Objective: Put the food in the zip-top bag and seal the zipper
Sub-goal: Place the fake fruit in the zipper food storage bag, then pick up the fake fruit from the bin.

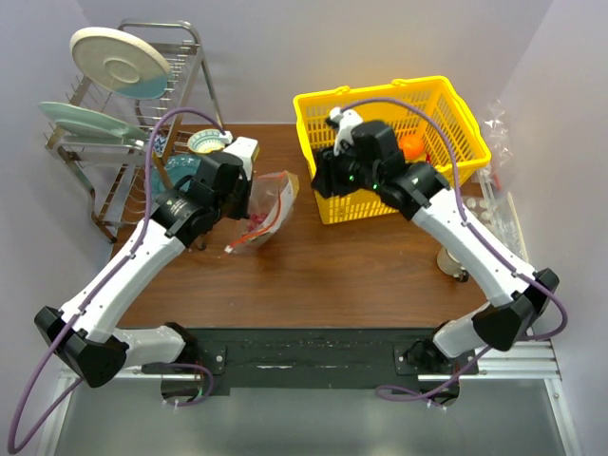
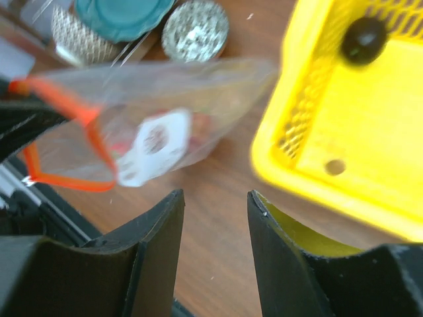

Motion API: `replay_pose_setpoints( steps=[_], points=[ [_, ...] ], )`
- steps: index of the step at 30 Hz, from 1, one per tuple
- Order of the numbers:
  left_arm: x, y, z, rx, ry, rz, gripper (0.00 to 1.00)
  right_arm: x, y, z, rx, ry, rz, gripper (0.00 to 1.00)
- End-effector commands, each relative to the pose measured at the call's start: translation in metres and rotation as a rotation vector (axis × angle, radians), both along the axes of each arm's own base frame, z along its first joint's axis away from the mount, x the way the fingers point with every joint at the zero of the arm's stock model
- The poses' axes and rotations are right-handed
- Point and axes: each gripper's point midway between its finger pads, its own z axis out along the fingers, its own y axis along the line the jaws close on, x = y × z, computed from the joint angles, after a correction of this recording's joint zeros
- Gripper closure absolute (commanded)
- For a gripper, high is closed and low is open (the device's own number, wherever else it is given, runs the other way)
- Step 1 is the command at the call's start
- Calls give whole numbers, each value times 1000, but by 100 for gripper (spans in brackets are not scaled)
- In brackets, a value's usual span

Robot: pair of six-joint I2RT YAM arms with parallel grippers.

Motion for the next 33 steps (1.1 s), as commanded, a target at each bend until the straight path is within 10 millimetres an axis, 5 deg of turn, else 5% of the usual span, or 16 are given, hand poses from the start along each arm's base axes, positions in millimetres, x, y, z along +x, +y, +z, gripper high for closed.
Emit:
replay_pose_setpoints(
  steps=[1,7,15,17,20,33],
  points=[
    [20,26,21,105,-122,100,100,40,-41,30,20,-25,-107,53],
    [30,3,-15,92,-89,14,100,101,-109,41,-1,-24,-309,53],
    [30,-30,-59,-17,-65,-101,100,168,-212,-12,-105,97,-575,51],
    [29,-32,-64,-23,-63,-114,100,177,-236,-24,-160,109,-648,35],
    [27,-34,-71,-32,-61,-131,100,190,-255,-49,-221,150,-697,25],
    [19,-43,-80,-68,-47,-185,100,229,-298,-126,-373,251,-792,23]
  ],
)
